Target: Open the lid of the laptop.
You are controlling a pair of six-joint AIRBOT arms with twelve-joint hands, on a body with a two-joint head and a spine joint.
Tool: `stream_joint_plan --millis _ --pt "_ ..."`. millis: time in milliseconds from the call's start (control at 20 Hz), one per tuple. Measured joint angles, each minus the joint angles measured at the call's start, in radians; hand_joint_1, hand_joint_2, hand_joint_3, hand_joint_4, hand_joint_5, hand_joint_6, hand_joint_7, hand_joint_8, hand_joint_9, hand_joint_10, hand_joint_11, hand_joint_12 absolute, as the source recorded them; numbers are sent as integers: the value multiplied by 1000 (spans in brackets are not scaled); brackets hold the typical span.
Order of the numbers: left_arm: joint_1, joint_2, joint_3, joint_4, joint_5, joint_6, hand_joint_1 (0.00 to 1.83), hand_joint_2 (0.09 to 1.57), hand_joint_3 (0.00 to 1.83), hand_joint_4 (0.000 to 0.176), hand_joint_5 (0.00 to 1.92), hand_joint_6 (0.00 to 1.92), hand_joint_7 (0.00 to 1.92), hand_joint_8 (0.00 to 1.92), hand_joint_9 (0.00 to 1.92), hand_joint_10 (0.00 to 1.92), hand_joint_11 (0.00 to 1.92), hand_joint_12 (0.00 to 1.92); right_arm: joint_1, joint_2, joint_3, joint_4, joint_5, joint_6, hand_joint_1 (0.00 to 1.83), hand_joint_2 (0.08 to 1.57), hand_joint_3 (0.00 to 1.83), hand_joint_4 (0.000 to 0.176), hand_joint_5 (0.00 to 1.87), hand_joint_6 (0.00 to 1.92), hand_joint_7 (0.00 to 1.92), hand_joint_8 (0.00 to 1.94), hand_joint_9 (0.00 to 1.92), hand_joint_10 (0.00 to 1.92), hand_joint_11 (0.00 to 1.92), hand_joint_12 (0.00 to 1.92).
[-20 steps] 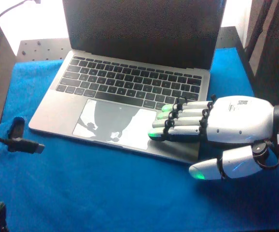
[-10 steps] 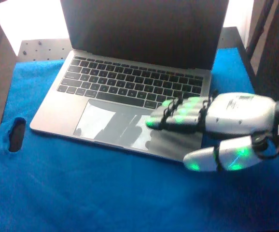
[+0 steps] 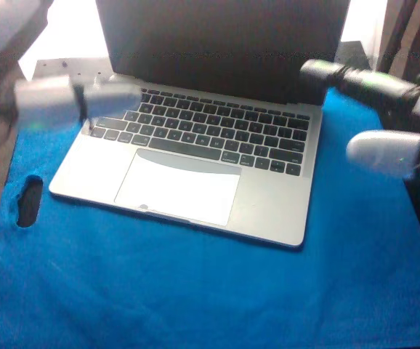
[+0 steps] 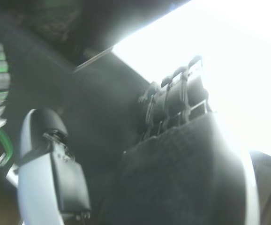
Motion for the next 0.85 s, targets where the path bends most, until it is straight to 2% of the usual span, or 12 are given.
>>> stream_joint_plan --millis 50,100,200,250,300,450,500,550,600,700,800,850 --pt "49 9 -19 -4 -44 -8 715 1043 15 0 0 0 0 0 0 0 0 0 -44 13 -10 69 64 -8 43 1362 0 12 8 2 0 0 0 0 0 0" --pt "92 15 -34 -27 -87 -21 657 1040 11 0 35 11 17 6 8 3 16 8 -94 24 -17 150 117 -10 47 1312 0 46 35 6 0 0 0 0 0 0" --pt "159 20 -65 -79 -160 -27 580 1098 23 0 19 3 0 0 0 0 0 0 -164 38 -26 284 196 -11 58 1365 9 19 69 10 0 0 0 0 0 0" --pt "214 21 -90 -95 -208 -29 520 1128 11 0 15 1 0 0 0 0 0 0 -204 42 -33 361 265 -11 44 1393 13 17 73 6 0 0 0 0 0 0" --pt "257 21 -111 -106 -233 -32 450 1148 14 0 9 0 0 0 0 0 0 0 -225 45 -38 395 295 -11 58 1403 10 31 87 7 0 0 0 0 0 0" --pt "415 22 -170 -179 -306 -51 135 1334 22 0 0 0 0 0 0 0 0 0 -249 50 -54 398 324 -12 64 1418 7 36 60 1 0 0 0 0 0 0" --pt "452 27 -184 -204 -329 -57 86 1358 22 0 0 0 0 0 0 0 0 0 -249 48 -56 394 325 -11 54 1410 2 40 61 2 0 0 0 0 0 0" --pt "494 34 -201 -237 -362 -60 99 1377 17 0 0 0 0 0 0 0 0 0 -257 47 -55 399 328 -12 36 1409 2 52 50 1 0 0 0 0 0 0" --pt "518 39 -209 -264 -392 -63 98 1372 11 0 0 0 0 0 0 0 0 0 -260 46 -56 411 327 -12 36 1422 7 52 56 4 0 0 0 0 0 0" --pt "533 39 -211 -295 -418 -77 86 1390 12 0 0 0 0 0 0 0 0 0 -260 45 -56 436 325 -12 112 1409 0 25 70 7 0 0 0 0 0 0" --pt "533 38 -207 -288 -423 -89 130 1358 0 0 0 0 0 0 0 0 0 0 -272 45 -56 451 330 -12 146 1381 0 19 65 1 0 0 0 0 0 0" --pt "533 38 -205 -288 -422 -89 156 1354 0 0 0 0 0 0 0 0 0 0 -273 45 -56 457 323 -12 155 1391 0 0 50 0 0 0 0 0 0 0"
